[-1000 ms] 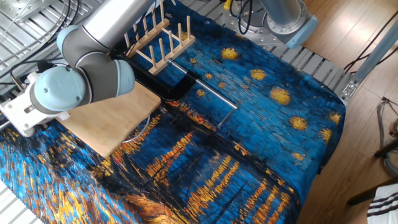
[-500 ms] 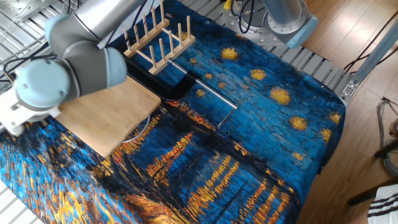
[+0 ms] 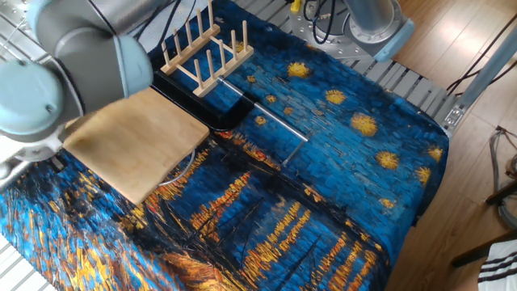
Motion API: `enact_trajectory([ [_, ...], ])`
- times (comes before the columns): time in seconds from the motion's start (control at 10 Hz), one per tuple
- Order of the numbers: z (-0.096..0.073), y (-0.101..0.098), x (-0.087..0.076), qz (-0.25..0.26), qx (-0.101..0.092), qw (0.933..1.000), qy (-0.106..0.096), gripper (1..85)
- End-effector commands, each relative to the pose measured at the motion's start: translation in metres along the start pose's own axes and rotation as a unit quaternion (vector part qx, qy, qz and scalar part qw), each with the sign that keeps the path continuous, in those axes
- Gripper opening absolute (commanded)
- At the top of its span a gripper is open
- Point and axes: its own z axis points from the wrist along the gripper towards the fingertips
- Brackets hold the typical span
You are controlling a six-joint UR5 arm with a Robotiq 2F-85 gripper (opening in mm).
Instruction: Put the knife on the knife rack
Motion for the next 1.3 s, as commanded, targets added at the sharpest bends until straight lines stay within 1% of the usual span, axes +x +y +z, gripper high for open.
enact_trajectory([
  [0.0,-0.051,0.028,-0.012,0.006,-0.046,0.9989,-0.01,1.0],
  [0.1,-0.057,0.032,-0.017,0.011,-0.055,0.9982,-0.022,1.0],
  [0.2,-0.058,0.032,-0.023,0.014,-0.058,0.9975,-0.038,1.0],
  [0.3,-0.058,0.034,-0.031,0.017,-0.065,0.9962,-0.056,1.0],
  [0.4,-0.06,0.04,-0.036,0.022,-0.081,0.9944,-0.064,1.0],
  [0.5,-0.065,0.048,-0.043,0.028,-0.101,0.9912,-0.081,1.0],
  [0.6,-0.069,0.056,-0.048,0.033,-0.118,0.9881,-0.094,1.0],
  [0.7,-0.073,0.06,-0.055,0.032,-0.126,0.9859,-0.106,1.0],
  [1.0,-0.078,0.08,-0.064,0.026,-0.155,0.9808,-0.116,1.0],
  [1.1,-0.078,0.087,-0.071,0.022,-0.157,0.9797,-0.123,1.0],
  [1.2,-0.08,0.096,-0.073,0.023,-0.168,0.9778,-0.123,1.0],
])
